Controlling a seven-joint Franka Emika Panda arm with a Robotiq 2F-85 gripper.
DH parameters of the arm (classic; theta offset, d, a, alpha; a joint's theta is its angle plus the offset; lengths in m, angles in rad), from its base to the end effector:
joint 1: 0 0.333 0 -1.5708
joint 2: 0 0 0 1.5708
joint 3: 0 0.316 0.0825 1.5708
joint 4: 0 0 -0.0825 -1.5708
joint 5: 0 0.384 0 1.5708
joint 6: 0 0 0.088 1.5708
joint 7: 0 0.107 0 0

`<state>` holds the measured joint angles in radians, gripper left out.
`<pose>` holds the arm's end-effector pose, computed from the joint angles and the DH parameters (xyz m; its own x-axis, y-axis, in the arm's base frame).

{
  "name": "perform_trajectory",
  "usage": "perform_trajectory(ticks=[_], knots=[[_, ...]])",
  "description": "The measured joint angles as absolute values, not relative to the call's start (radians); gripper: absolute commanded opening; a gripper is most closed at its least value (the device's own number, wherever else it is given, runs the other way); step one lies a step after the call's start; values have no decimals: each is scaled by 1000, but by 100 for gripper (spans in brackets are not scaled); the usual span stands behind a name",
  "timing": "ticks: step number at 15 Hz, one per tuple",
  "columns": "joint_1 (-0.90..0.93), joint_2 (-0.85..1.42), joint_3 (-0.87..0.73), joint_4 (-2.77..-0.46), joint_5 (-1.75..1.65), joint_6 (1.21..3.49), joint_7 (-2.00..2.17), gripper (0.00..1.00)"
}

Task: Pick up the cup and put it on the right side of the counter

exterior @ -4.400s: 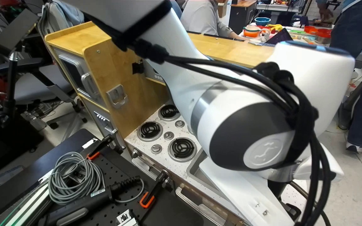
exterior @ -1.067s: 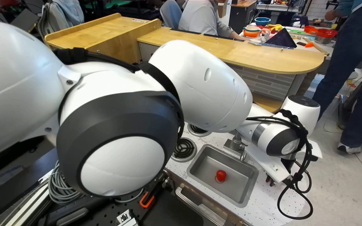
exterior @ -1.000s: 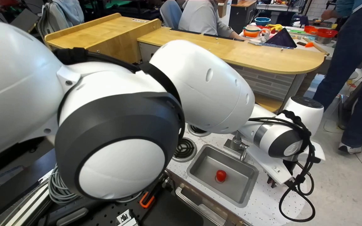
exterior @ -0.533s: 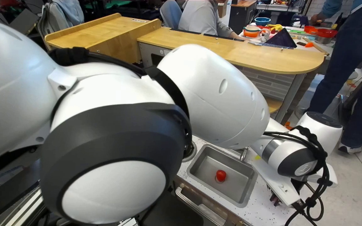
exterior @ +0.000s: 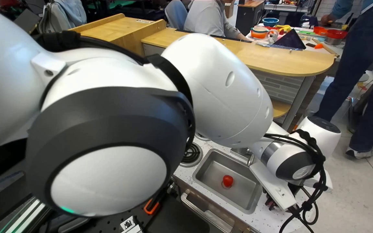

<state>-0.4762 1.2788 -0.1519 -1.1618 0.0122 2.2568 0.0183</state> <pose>0.5870 -0.3939 -0.0107 0.8275 -0.5338 -0.1741 -0.5157 -0.8452 0.1403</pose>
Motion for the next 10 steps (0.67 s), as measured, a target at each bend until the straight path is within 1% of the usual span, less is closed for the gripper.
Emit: perform_trajectory(ticks=[8, 9, 10], knots=[[-478, 1195, -147, -1319, 13, 2255, 18, 4], [-478, 1190, -150, -1328, 16, 2255, 18, 39], [-478, 1187, -153, -1334, 20, 2255, 18, 40]])
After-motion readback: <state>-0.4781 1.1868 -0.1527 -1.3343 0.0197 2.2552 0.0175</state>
